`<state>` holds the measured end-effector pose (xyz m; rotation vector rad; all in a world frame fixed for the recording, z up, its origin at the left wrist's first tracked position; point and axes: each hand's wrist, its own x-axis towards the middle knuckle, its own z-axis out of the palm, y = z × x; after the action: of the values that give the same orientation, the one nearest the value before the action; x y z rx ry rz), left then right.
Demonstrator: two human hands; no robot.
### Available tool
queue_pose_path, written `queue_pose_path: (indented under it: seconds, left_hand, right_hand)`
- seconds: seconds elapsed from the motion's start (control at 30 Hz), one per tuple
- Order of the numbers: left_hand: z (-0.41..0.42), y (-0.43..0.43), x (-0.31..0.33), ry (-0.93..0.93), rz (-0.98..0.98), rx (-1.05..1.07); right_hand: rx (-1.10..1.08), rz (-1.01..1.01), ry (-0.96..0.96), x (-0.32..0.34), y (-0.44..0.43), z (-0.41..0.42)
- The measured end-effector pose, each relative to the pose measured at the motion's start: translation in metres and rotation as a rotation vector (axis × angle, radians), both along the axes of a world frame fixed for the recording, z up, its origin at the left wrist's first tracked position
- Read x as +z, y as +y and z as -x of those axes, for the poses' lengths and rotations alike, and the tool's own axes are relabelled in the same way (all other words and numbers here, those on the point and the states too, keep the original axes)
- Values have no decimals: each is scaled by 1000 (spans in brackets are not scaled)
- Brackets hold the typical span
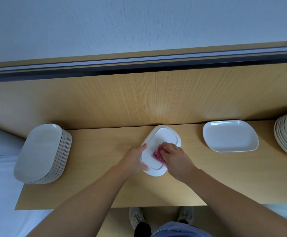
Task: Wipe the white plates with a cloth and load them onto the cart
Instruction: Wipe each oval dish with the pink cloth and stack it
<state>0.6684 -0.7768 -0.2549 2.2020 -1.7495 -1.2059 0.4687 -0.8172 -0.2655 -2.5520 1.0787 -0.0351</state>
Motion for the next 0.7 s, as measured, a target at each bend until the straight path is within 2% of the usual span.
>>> queue_pose_path:
  seconds: [0.2, 0.5, 0.7]
  left_hand:
    - [0, -3, -1, -5, -3, -9]
    - [-1, -7, -2, -1, 15, -24]
    - [1, -8, -2, 46, 23, 38]
  right_hand:
    - [49, 15, 172, 5, 17, 2]
    - [271, 141, 112, 4, 22, 5]
    - [182, 132, 124, -3, -4, 12]
